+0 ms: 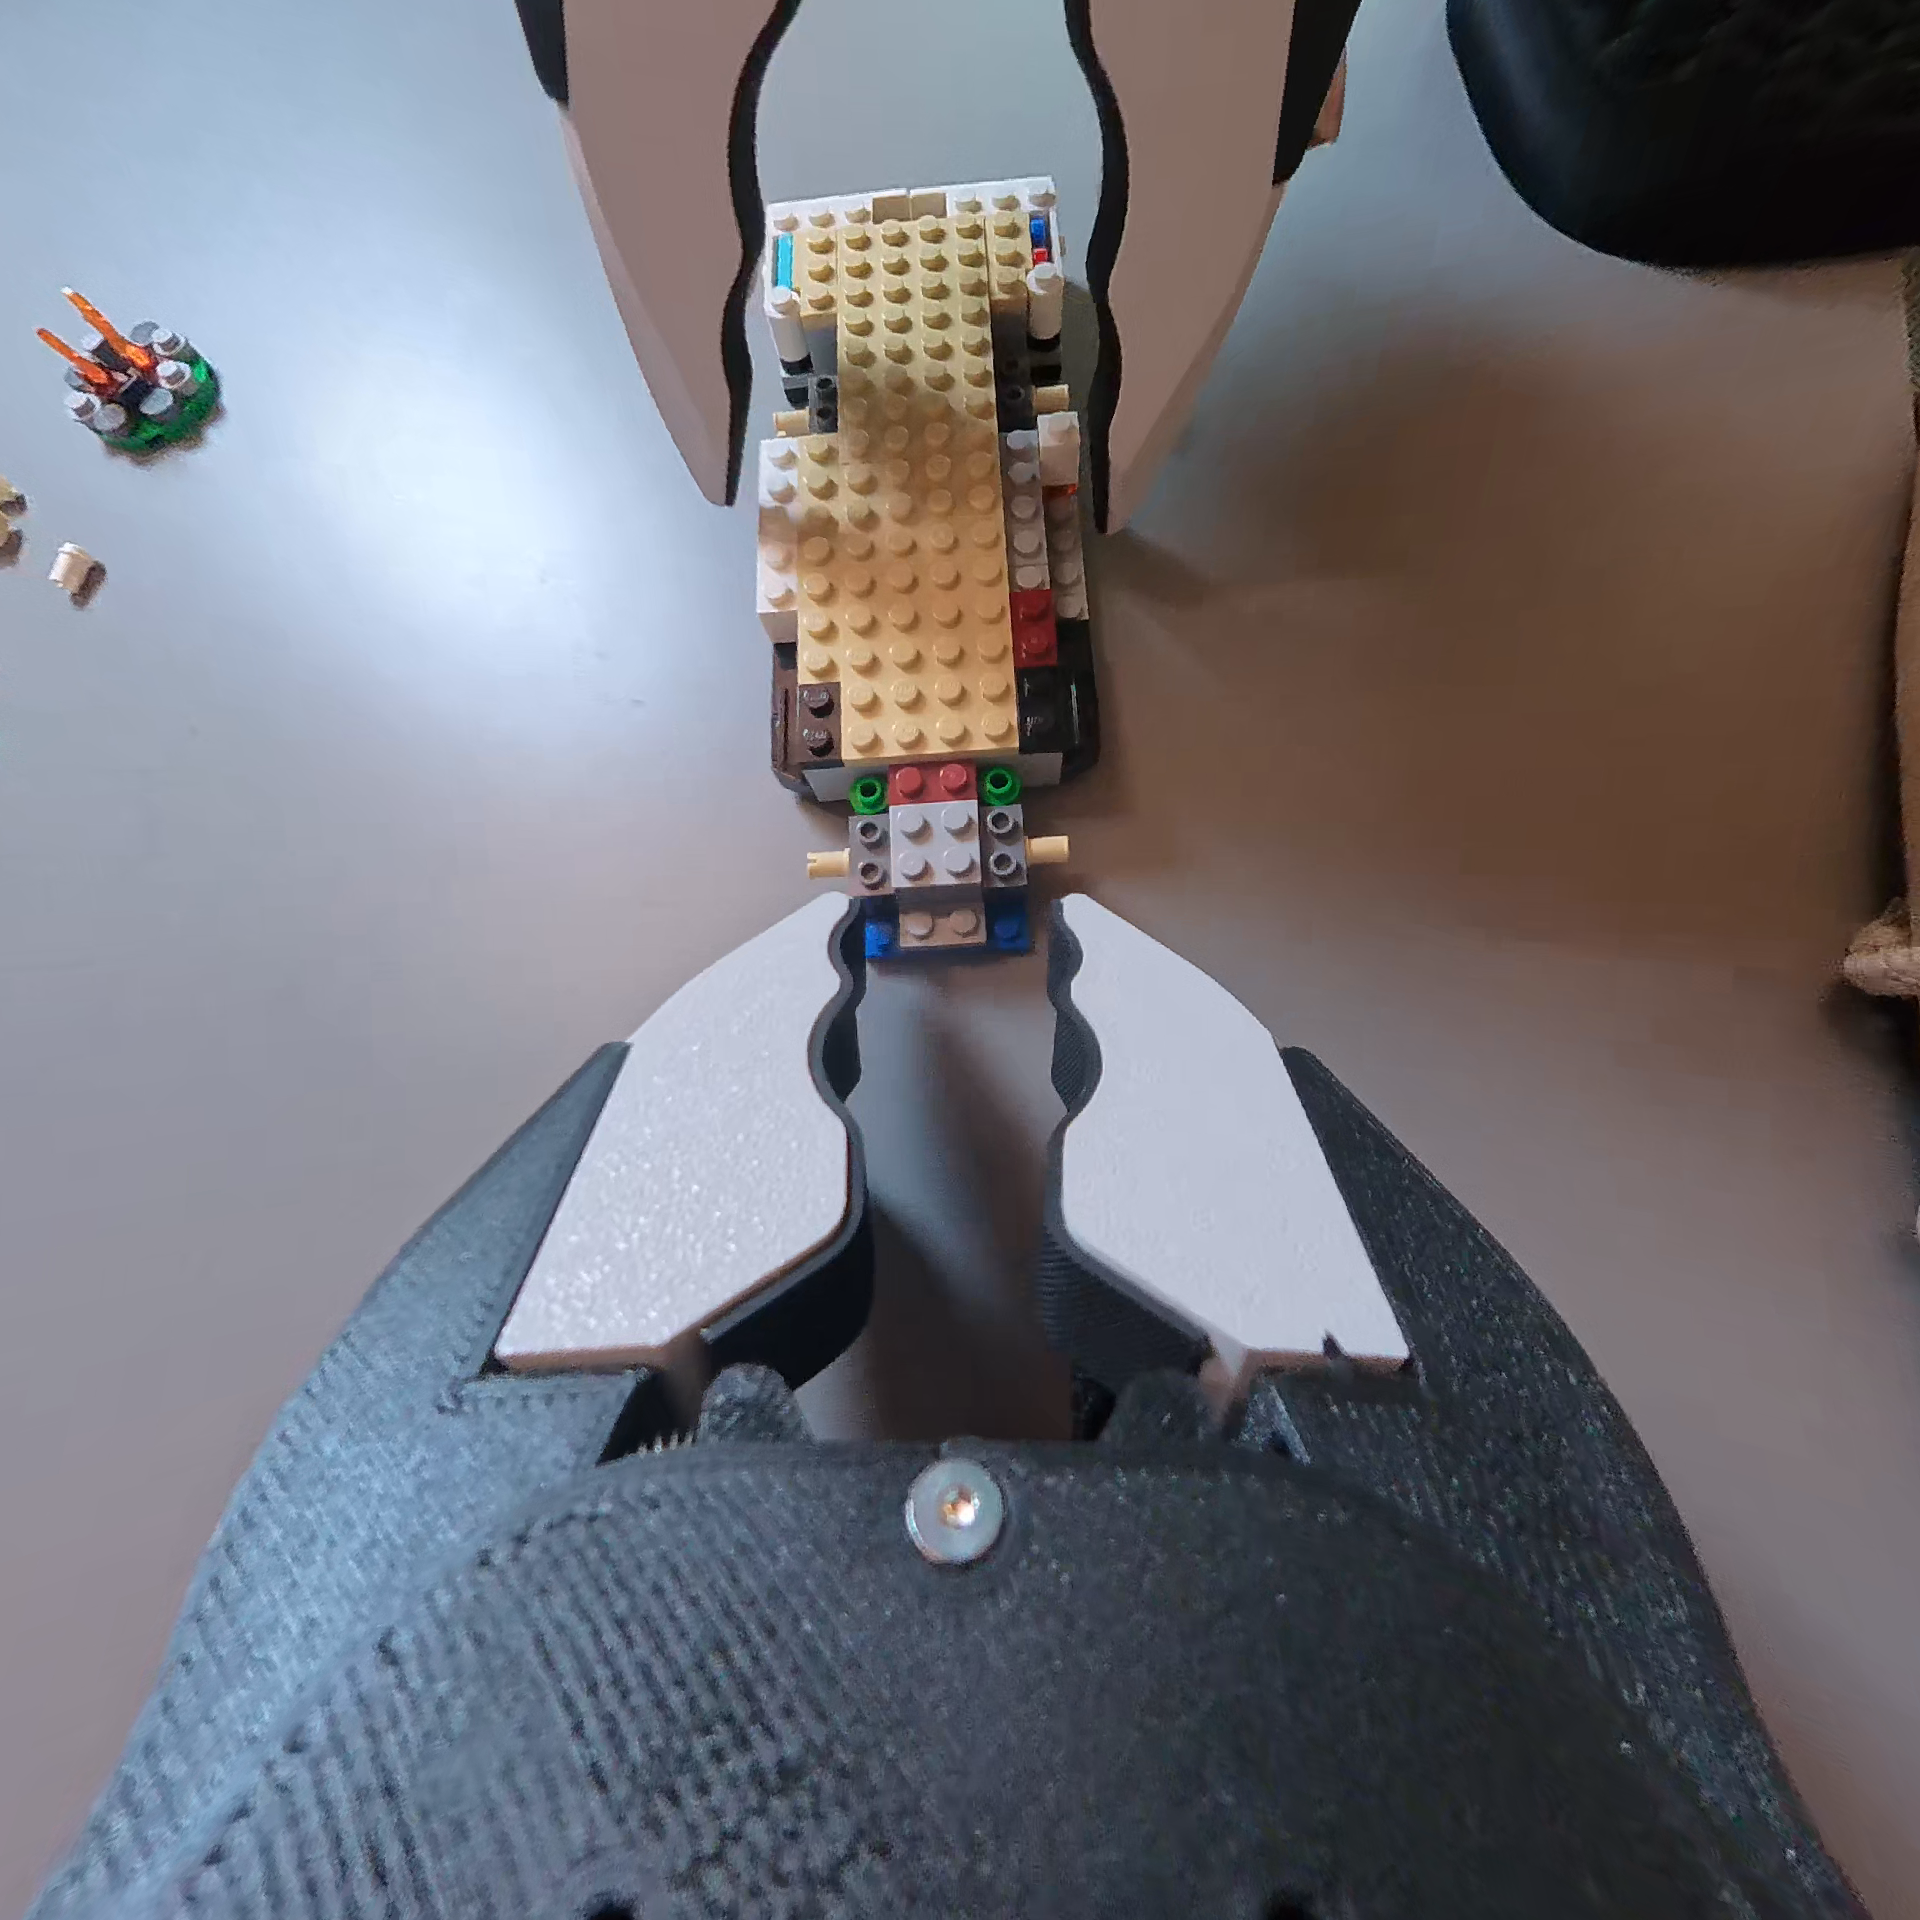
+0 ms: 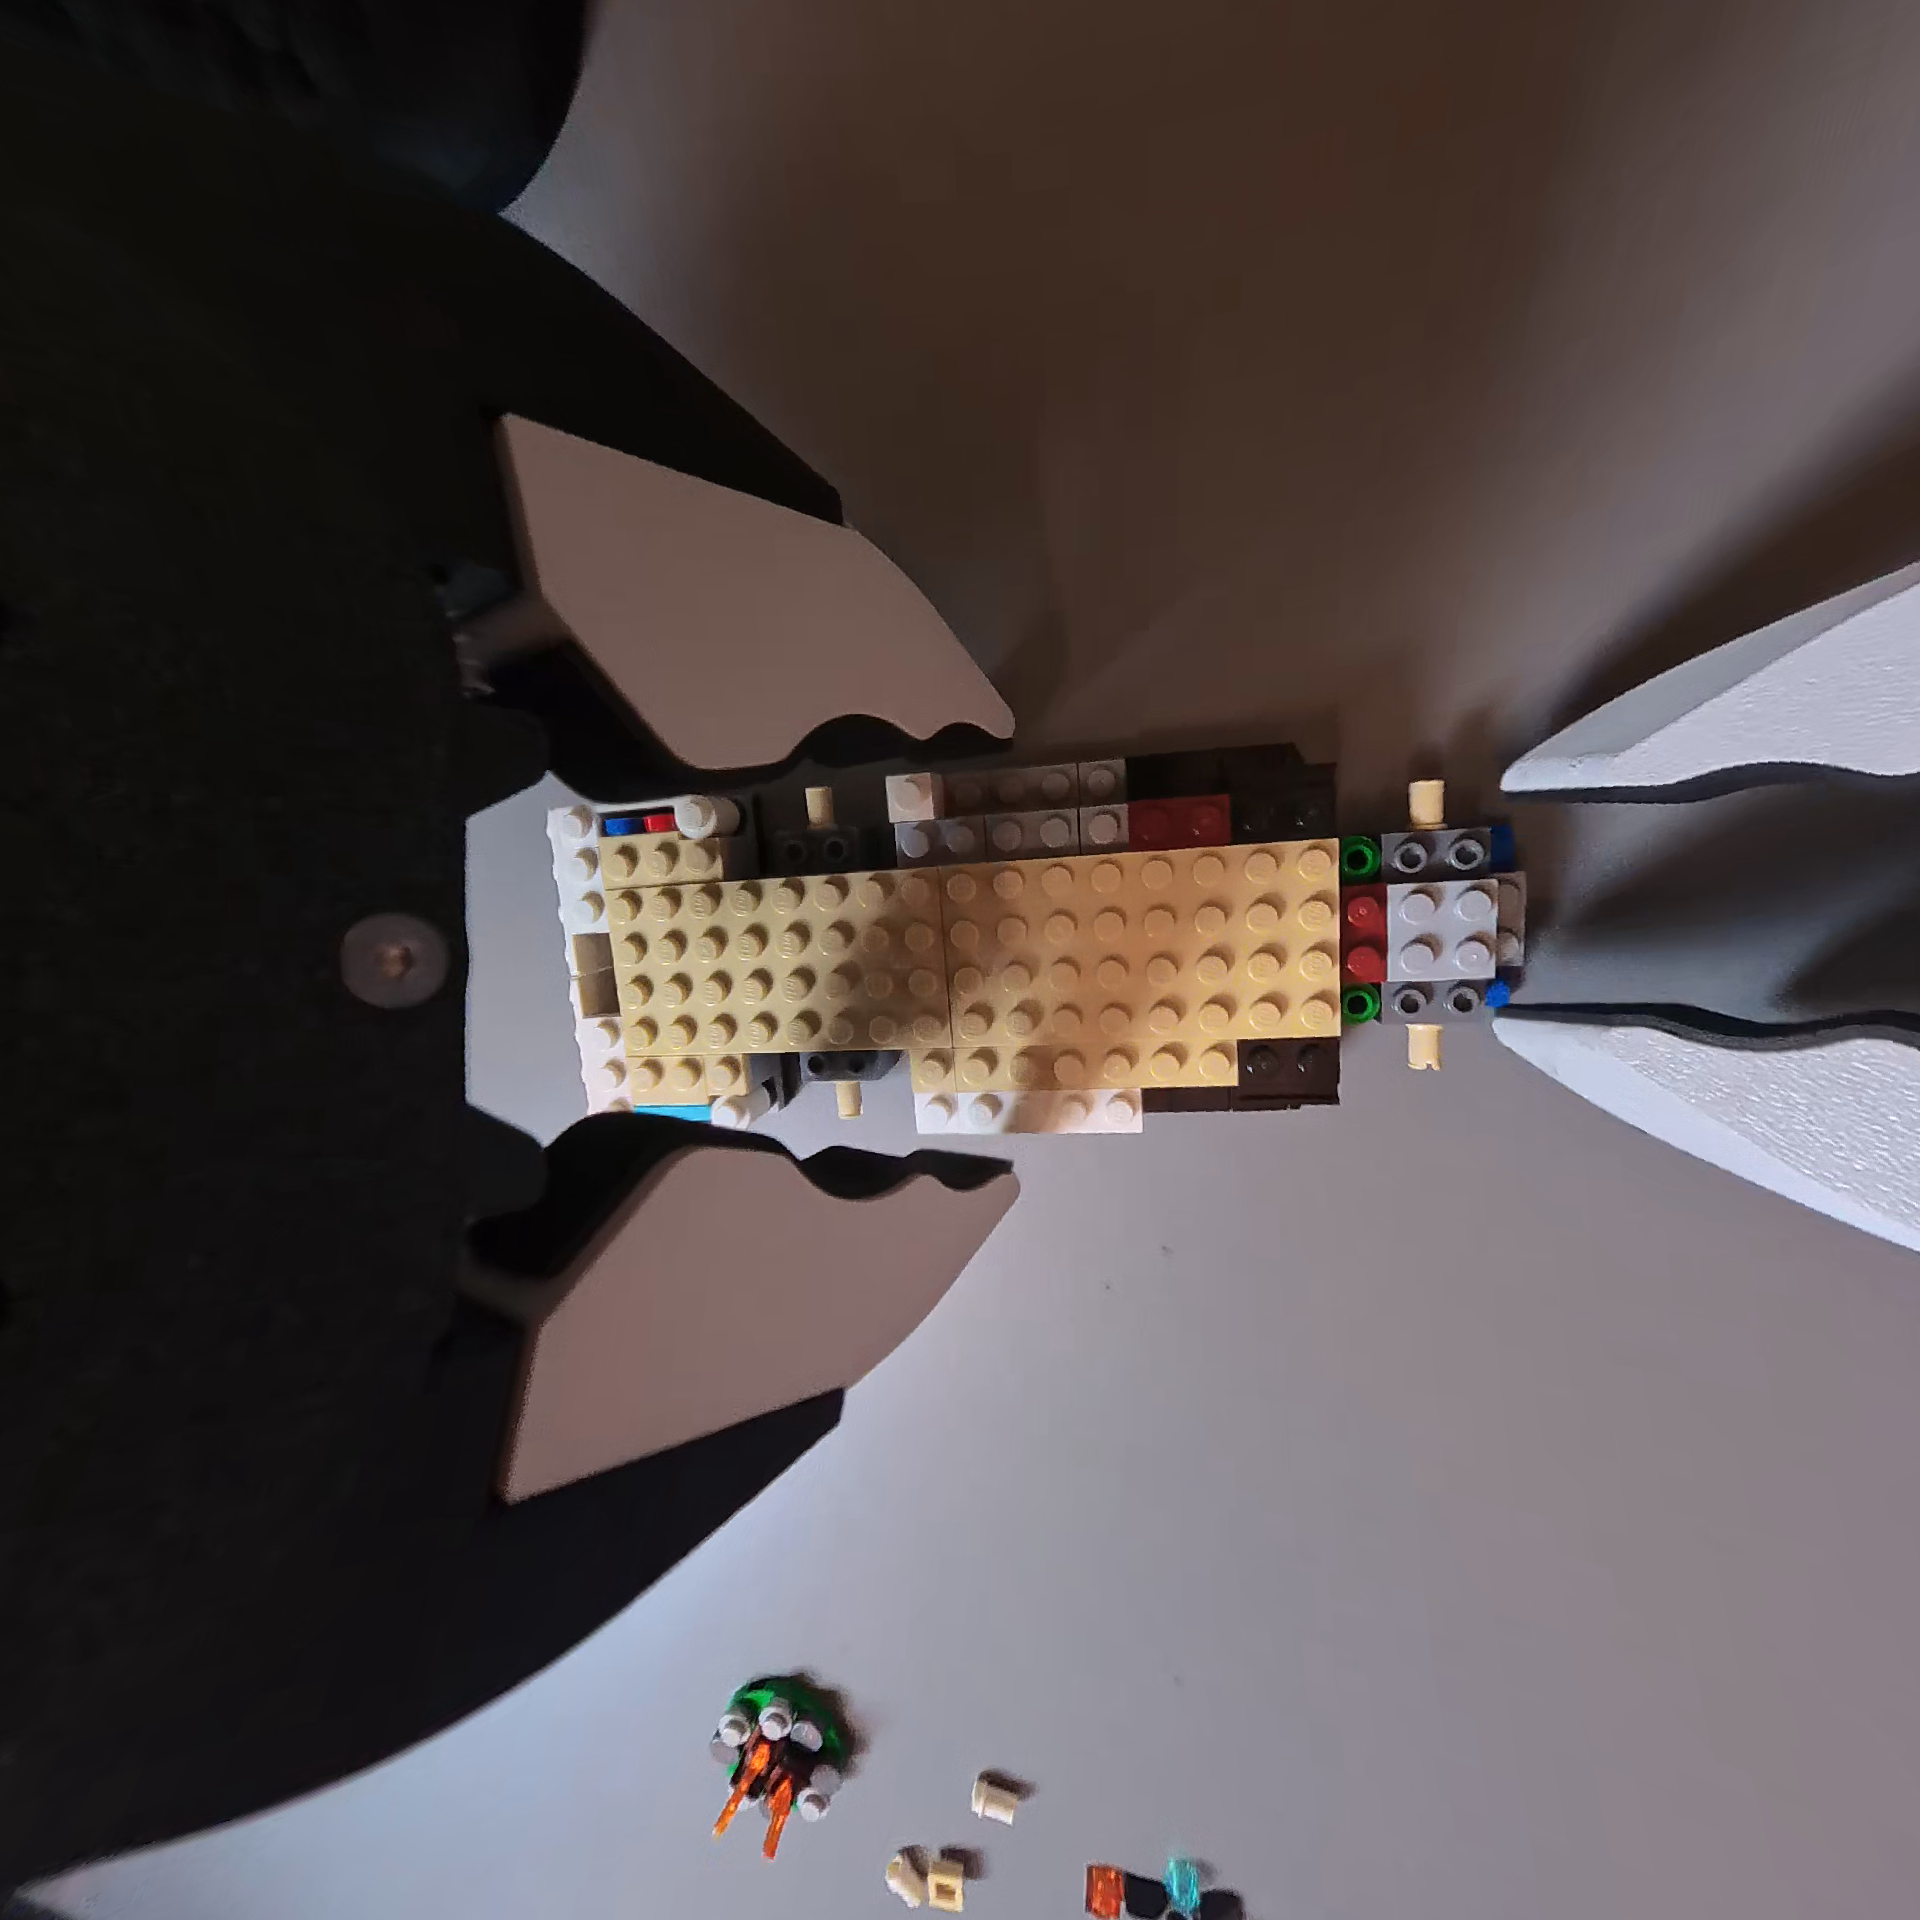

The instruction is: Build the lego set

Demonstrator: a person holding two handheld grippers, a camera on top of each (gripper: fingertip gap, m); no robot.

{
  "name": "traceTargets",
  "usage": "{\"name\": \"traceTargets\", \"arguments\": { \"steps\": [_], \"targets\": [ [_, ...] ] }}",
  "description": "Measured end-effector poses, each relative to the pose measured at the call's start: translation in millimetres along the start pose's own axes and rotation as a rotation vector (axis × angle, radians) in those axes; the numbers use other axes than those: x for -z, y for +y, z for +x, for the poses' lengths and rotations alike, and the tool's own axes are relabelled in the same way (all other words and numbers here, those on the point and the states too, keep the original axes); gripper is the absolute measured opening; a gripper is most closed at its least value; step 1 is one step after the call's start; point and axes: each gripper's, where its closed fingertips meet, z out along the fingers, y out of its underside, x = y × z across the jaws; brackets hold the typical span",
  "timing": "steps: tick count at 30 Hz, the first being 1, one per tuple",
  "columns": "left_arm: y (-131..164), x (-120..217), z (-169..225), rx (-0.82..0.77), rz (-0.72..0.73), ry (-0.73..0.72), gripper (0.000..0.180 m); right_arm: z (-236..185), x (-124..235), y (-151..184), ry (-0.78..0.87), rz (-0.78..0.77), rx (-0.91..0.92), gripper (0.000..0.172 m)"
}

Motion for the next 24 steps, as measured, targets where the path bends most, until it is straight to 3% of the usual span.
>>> {"name": "traceTargets", "arguments": {
  "steps": [10,24],
  "targets": [
    [3.3,-8.5,2.1,-0.032,-0.037,-0.019,0.031,-1.8,17.1,-3.9,0.117,0.184,-0.118,0.072],
    [0.7,-2.9,-1.3,-0.037,-0.052,-0.056,0.030,-4.2,16.1,-9.5,0.163,0.204,-0.103,0.072]
  ]
}}
